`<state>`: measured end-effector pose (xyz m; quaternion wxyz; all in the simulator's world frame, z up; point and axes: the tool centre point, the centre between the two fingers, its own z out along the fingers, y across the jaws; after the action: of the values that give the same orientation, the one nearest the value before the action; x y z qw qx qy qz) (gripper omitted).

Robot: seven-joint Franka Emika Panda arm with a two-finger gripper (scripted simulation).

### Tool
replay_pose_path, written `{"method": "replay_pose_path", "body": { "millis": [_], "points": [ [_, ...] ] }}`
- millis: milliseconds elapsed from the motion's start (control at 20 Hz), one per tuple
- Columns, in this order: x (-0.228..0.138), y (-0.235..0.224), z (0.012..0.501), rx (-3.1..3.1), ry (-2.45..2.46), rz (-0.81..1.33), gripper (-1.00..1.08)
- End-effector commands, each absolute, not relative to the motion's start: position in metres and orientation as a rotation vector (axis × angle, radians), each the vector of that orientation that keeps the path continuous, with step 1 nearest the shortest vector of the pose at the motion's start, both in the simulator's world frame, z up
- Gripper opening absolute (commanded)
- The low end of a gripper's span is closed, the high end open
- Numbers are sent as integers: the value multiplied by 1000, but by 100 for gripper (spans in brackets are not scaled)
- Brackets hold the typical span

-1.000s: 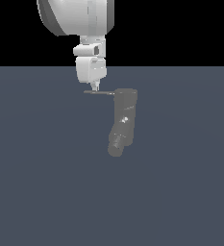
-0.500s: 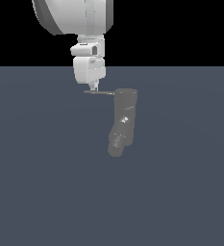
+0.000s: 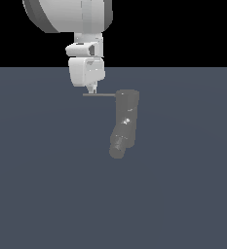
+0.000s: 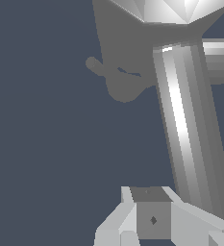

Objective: Turn on the faucet by rotating a designated handle.

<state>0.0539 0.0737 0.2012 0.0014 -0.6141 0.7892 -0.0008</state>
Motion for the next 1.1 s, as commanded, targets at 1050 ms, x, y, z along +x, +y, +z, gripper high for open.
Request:
{"method": "replay_pose_path", "body": {
  "millis": [1050],
  "points": [
    [-8,75,201,-1916,2488,-3,-100]
  ]
}}
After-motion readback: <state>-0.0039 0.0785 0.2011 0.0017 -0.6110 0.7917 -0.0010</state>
